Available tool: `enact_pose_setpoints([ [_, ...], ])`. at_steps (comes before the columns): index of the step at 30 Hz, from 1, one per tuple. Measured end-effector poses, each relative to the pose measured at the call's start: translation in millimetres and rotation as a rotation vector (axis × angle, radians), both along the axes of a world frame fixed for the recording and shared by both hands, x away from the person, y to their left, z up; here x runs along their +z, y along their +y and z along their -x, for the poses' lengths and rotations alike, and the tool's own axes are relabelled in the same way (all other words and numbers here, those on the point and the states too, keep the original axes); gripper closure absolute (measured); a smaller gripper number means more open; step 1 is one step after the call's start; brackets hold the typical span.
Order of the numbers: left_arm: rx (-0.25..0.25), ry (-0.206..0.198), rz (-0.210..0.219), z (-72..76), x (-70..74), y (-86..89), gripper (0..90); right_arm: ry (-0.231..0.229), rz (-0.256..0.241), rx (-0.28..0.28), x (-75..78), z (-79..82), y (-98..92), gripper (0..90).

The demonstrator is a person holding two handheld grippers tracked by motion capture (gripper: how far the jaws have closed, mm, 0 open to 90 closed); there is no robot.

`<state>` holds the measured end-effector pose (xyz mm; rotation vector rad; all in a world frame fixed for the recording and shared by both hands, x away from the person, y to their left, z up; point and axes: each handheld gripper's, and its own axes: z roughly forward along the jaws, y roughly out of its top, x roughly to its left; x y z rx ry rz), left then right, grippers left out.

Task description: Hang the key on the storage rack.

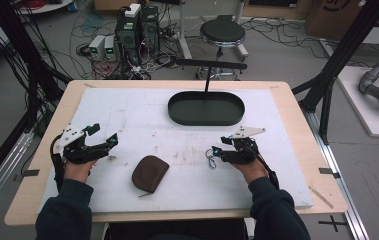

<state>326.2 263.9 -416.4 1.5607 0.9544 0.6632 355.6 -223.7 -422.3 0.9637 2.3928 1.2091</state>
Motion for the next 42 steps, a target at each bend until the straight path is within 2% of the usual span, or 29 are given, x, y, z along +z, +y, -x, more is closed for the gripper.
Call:
enact_pose_setpoints([
  [2,0.001,0.003,0.003,0.2,-0.4,0.4,18.9,0.014,0.005,0.008,-1.8,-0.5,2.1,47.9],
  [5,0.003,0.003,0.004,0.3,-0.5,0.8,19.0,0.043,0.054,0.072,-10.5,-3.2,13.1,55.7],
  [9,0.003,0.012,-0.004,-0.2,-1.4,0.9,19.2,0.06,0.07,0.076,-13.3,-4.2,15.4,58.8],
  [12,0.005,0.016,-0.005,-0.1,-1.9,0.9,19.3,0.07,0.073,0.08,-14.0,-5.0,14.8,63.4],
  [13,0.007,0.016,-0.003,0.2,-1.9,0.9,19.3,0.071,0.091,0.09,-14.9,-5.3,15.2,68.4],
  [16,0.01,0.017,-0.001,0.4,-2.0,0.9,19.3,0.086,0.099,0.089,-15.6,-5.3,15.6,71.8],
  [21,0.009,0.023,-0.004,-0.3,-2.8,1.6,19.4,0.08,0.116,0.109,-14.6,-4.4,14.4,79.7],
  [25,0.009,0.023,0.0,-0.6,-2.9,1.9,19.5,0.087,0.131,0.115,-15.0,-3.6,14.8,80.9],
  [28,0.01,0.025,0.0,-0.4,-2.9,2.2,19.5,0.086,0.145,0.125,-14.3,-2.5,14.4,85.2],
  [34,0.013,0.028,0.001,-0.6,-3.1,2.2,19.6,0.097,0.158,0.12,-14.0,-0.8,13.3,85.5],
  [37,0.015,0.029,0.001,-1.1,-3.5,2.0,19.6,0.094,0.161,0.124,-13.9,-0.7,13.2,85.7],
  [42,0.011,0.033,-0.003,-1.5,-3.8,1.8,19.8,0.071,0.198,0.154,-12.4,1.0,14.4,86.7],
])
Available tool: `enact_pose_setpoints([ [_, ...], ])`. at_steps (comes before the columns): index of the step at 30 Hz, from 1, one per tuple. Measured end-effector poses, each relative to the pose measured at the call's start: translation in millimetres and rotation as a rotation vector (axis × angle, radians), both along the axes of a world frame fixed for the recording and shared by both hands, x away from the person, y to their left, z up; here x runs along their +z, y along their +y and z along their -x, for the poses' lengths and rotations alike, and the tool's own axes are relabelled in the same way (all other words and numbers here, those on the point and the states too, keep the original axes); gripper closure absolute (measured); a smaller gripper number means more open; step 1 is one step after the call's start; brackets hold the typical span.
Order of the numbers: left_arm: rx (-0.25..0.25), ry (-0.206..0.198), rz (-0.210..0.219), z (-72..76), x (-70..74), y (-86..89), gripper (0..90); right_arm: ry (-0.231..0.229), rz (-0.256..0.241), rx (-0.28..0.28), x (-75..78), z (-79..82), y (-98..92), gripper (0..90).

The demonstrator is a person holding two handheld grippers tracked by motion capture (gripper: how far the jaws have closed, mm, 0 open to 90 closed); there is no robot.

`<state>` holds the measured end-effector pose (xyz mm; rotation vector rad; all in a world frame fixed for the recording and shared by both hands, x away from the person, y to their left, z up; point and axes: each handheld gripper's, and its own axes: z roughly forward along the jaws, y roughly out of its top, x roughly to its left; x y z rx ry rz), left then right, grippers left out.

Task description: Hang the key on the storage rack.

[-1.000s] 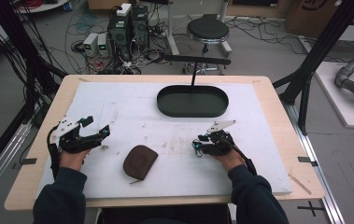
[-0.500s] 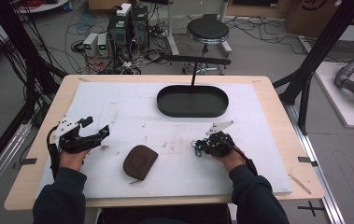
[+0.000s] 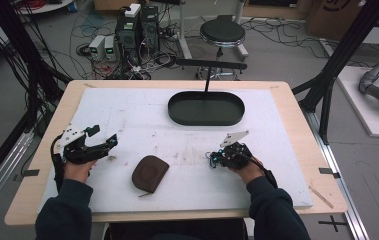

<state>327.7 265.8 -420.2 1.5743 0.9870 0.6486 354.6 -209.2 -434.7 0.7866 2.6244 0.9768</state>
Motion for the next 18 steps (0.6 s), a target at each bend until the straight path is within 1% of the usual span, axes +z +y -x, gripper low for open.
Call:
enact_pose_setpoints([
  [4,-0.001,-0.001,-0.004,-0.1,0.0,-0.6,19.8,0.01,0.011,-0.002,1.3,0.3,2.0,89.0],
  [5,0.0,-0.001,-0.005,0.1,0.1,-0.6,19.9,0.003,0.025,0.003,2.0,0.4,2.5,89.4],
  [10,0.002,0.0,-0.002,0.0,-0.1,-0.7,19.9,-0.005,0.037,-0.011,3.7,2.2,2.2,90.0],
  [11,-0.001,0.003,-0.004,-0.2,-0.3,-0.9,19.9,-0.016,0.018,-0.02,6.5,2.2,-0.9,90.0],
  [12,-0.001,0.003,-0.004,-0.2,-0.3,-0.9,19.9,-0.016,0.018,-0.02,6.5,2.2,-0.9,90.0],
  [13,-0.002,0.003,-0.005,-0.2,-0.4,-0.9,19.9,-0.018,0.006,-0.03,8.0,2.5,-2.2,90.0],
  [14,-0.002,0.003,-0.006,-0.2,-0.3,-0.8,19.9,-0.037,-0.03,-0.042,12.4,2.5,-7.3,90.0],
  [15,-0.001,0.001,-0.006,-0.3,-0.3,-0.7,19.9,-0.035,-0.045,-0.047,13.9,3.0,-8.9,90.0],
  [16,0.001,0.001,-0.005,-0.3,-0.3,-0.6,19.9,-0.035,-0.045,-0.047,13.9,3.0,-8.9,90.0],
  [17,0.0,0.002,-0.005,-0.2,-0.3,-0.5,19.9,-0.055,-0.086,-0.058,18.7,3.3,-14.0,90.0],
  [18,0.0,0.002,-0.005,-0.2,-0.3,-0.5,19.9,-0.058,-0.1,-0.066,20.3,3.7,-15.1,90.0],
])
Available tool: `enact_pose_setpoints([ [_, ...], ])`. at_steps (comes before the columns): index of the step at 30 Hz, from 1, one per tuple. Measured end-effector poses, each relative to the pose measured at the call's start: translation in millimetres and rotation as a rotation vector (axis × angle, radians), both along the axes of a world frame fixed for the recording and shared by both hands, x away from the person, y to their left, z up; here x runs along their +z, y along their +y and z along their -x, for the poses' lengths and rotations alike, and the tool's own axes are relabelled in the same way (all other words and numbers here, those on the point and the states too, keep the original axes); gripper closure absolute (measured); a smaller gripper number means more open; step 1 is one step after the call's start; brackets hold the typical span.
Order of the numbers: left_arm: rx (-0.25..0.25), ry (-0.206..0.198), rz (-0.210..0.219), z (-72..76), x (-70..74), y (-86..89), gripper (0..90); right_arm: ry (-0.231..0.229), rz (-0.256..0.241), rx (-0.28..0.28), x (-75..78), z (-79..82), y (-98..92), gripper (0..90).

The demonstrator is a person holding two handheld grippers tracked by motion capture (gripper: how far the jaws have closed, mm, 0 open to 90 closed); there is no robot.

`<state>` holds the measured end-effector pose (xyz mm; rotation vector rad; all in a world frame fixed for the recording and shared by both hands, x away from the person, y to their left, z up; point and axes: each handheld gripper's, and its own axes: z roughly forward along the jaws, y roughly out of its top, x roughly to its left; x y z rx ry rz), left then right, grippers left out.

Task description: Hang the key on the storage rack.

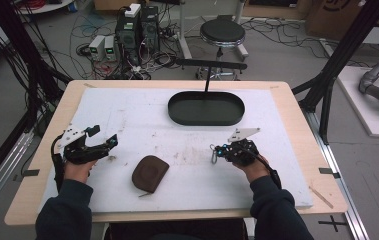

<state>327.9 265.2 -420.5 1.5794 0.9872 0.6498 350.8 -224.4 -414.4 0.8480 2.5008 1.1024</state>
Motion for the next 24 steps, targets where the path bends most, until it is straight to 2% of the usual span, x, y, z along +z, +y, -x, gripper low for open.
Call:
enact_pose_setpoints([
  [3,0.001,-0.001,-0.002,0.1,0.1,-0.1,19.9,-0.016,-0.025,-0.017,5.2,0.1,-3.1,90.0],
  [4,0.0,-0.001,-0.002,0.2,0.1,0.0,19.9,-0.044,-0.04,-0.033,10.4,-0.3,-5.9,90.0],
  [7,-0.001,-0.002,-0.001,0.3,0.0,-0.3,19.9,-0.059,-0.063,-0.048,16.0,-2.1,-9.9,90.0],
  [8,-0.001,-0.001,-0.001,0.2,-0.1,-0.5,19.9,-0.085,-0.072,-0.065,22.1,-4.9,-14.2,90.0],
  [10,-0.001,-0.001,-0.002,0.1,-0.2,-0.6,19.9,-0.091,-0.078,-0.074,24.6,-6.2,-15.8,90.0],
  [16,-0.003,-0.004,-0.001,0.2,0.0,-0.3,19.9,-0.134,-0.136,-0.145,45.1,-29.5,-28.1,90.0],
  [17,-0.004,-0.003,0.0,0.1,-0.1,-0.5,19.9,-0.15,-0.149,-0.159,51.0,-37.5,-30.6,90.0],
  [20,-0.007,-0.005,0.0,0.2,0.0,-0.7,19.9,-0.172,-0.152,-0.178,62.4,-53.0,-33.8,90.0],
  [21,-0.008,-0.006,-0.002,0.2,0.1,-0.8,19.9,-0.172,-0.152,-0.178,62.4,-53.0,-33.8,90.0],
  [22,-0.008,-0.005,-0.003,0.3,0.1,-1.0,19.9,-0.193,-0.15,-0.19,70.3,-64.1,-35.9,90.0],
  [24,-0.009,-0.006,-0.006,0.3,0.1,-1.2,19.9,-0.197,-0.156,-0.197,73.9,-69.7,-36.9,90.0],
])
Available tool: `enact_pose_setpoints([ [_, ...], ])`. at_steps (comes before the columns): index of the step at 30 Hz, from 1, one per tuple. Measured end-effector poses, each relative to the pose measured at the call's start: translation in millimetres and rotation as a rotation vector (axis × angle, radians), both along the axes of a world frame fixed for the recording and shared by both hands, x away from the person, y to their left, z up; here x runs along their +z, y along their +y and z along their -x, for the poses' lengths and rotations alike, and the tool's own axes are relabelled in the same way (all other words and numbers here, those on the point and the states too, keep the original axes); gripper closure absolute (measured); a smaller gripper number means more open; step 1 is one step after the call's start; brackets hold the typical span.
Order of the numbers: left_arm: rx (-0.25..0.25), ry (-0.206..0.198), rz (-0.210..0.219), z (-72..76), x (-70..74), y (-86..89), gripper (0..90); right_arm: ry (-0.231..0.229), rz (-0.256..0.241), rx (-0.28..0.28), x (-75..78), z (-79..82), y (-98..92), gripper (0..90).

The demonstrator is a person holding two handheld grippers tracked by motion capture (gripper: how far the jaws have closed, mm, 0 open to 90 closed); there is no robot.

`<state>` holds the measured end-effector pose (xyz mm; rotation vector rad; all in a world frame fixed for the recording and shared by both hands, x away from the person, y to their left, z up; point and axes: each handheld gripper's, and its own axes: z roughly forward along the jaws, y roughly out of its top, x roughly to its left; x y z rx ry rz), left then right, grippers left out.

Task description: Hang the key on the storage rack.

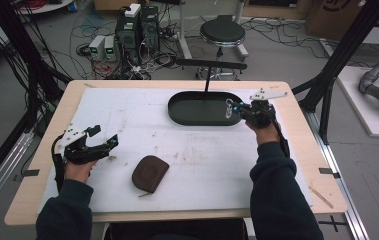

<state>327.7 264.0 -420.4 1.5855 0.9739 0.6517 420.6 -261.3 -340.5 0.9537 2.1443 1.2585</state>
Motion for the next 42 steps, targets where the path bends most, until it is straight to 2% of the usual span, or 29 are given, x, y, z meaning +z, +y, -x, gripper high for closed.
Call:
enact_pose_setpoints([
  [1,-0.002,-0.001,0.002,0.0,0.0,-0.2,19.9,-0.019,-0.015,-0.014,7.3,-12.9,-2.8,90.0],
  [2,-0.003,0.0,0.004,0.0,0.0,-0.5,19.9,-0.026,-0.018,-0.019,9.4,-17.1,-4.3,90.0],
  [7,-0.004,0.002,0.002,-1.0,-0.8,-1.0,19.9,-0.026,-0.047,-0.086,22.2,-43.7,-12.1,90.0],
  [10,-0.006,0.002,0.002,-1.0,-0.8,-1.1,19.9,-0.024,-0.069,-0.13,24.5,-58.7,-17.1,90.0],
  [12,-0.006,0.002,0.002,-0.9,-0.7,-1.1,19.9,-0.008,-0.084,-0.141,24.6,-63.9,-18.6,90.0],
  [14,-0.006,0.0,0.007,-0.3,-0.4,-1.3,19.9,-0.013,-0.116,-0.182,21.3,-75.5,-23.0,90.0],
  [17,-0.008,0.0,0.004,-0.2,-0.7,-1.8,19.9,-0.005,-0.145,-0.201,18.6,-81.0,-26.3,90.0],
  [20,-0.013,0.003,0.0,-0.6,-1.3,-2.7,19.9,0.028,-0.172,-0.218,9.4,-89.8,-29.5,90.0],
  [25,-0.015,0.004,-0.002,-0.4,-1.5,-3.9,19.9,0.015,-0.212,-0.247,3.3,-95.3,-29.4,89.6],
  [29,-0.018,0.008,-0.007,-0.4,-1.6,-4.6,19.9,0.013,-0.196,-0.257,0.7,-97.7,-28.5,88.7],
  [31,-0.018,0.008,-0.007,-0.5,-2.0,-5.4,19.9,0.0,-0.167,-0.266,-0.3,-98.7,-24.8,88.6],
  [33,-0.02,0.008,-0.009,-0.4,-2.0,-5.9,19.9,0.004,-0.124,-0.315,-2.9,-100.4,-22.4,84.7],
  [34,-0.02,0.008,-0.009,-0.3,-1.9,-5.9,19.9,0.004,-0.124,-0.315,-2.9,-100.4,-22.4,84.7],
  [35,-0.02,0.007,-0.008,-0.3,-2.0,-5.9,19.9,0.011,-0.109,-0.326,-4.0,-100.9,-22.3,77.7],
  [36,-0.02,0.009,-0.007,-0.3,-2.0,-5.8,19.9,0.062,-0.1,-0.343,-8.1,-101.8,-22.9,63.4],
  [37,-0.023,0.011,-0.007,-0.5,-2.2,-5.5,19.9,0.083,-0.103,-0.329,-10.0,-100.9,-23.7,60.4],
  [39,-0.024,0.013,-0.009,-0.7,-2.7,-5.3,19.9,0.078,-0.091,-0.318,-11.5,-97.5,-23.9,56.9],
  [40,-0.027,0.014,-0.008,-0.7,-2.7,-5.1,19.9,0.081,-0.068,-0.296,-12.1,-91.5,-24.8,49.3],
  [42,-0.027,0.01,-0.004,-0.1,-2.4,-4.9,19.9,0.087,-0.066,-0.279,-11.3,-88.3,-26.0,46.8],
])
